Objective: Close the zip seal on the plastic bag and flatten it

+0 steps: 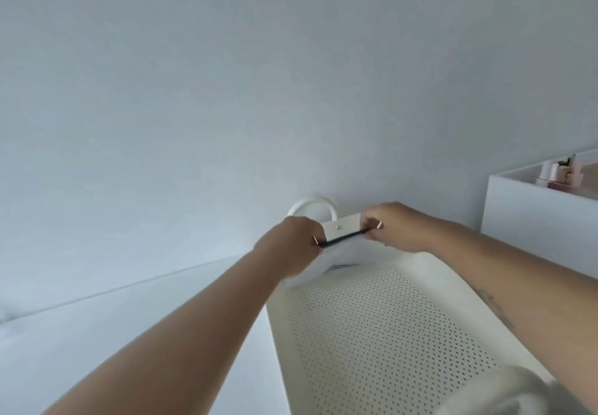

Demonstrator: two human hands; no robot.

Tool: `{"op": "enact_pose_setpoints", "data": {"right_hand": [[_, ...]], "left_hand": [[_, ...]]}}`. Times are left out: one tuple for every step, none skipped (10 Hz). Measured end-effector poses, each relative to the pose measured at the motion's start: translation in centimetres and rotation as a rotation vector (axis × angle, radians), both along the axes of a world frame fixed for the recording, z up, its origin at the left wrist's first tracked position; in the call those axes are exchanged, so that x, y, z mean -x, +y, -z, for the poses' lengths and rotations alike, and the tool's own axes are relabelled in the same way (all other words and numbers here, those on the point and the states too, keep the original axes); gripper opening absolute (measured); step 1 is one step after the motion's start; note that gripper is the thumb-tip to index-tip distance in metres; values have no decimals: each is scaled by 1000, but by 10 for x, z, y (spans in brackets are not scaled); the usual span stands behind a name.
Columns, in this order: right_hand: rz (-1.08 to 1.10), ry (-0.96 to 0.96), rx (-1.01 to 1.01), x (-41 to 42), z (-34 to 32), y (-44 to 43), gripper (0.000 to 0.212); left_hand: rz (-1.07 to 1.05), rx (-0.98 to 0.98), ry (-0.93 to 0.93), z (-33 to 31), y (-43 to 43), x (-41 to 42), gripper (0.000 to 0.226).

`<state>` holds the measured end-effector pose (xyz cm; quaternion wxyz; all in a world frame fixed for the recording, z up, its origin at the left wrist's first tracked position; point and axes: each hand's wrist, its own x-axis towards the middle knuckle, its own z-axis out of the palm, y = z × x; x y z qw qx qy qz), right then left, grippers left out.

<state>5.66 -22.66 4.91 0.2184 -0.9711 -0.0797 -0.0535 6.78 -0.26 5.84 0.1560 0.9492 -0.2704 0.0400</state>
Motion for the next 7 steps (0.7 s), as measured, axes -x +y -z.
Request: {"op": "enact_pose_setpoints", "data": {"right_hand": [[-31, 153, 4, 25, 35, -10, 16], [-39, 257, 34, 45, 60, -19, 11], [-40, 327, 24, 59, 79, -26, 17], [-46, 355, 47, 70, 91, -31, 30], [-51, 348, 48, 81, 97, -36, 12], [-118, 373, 90, 84, 94, -36, 13], [-63, 409, 89, 79, 84, -36, 26]], "left_hand": [[26, -133, -51, 34, -5, 24, 16], [7, -185, -10, 59, -11, 47, 18], [-17, -263, -29, 76, -20, 64, 23], [-25, -369, -7, 90, -28, 79, 28], [-32, -439, 84, 100, -31, 87, 20], [-39, -419, 97, 103, -30, 94, 22], [-77, -304, 95, 98, -28, 94, 31]]}}
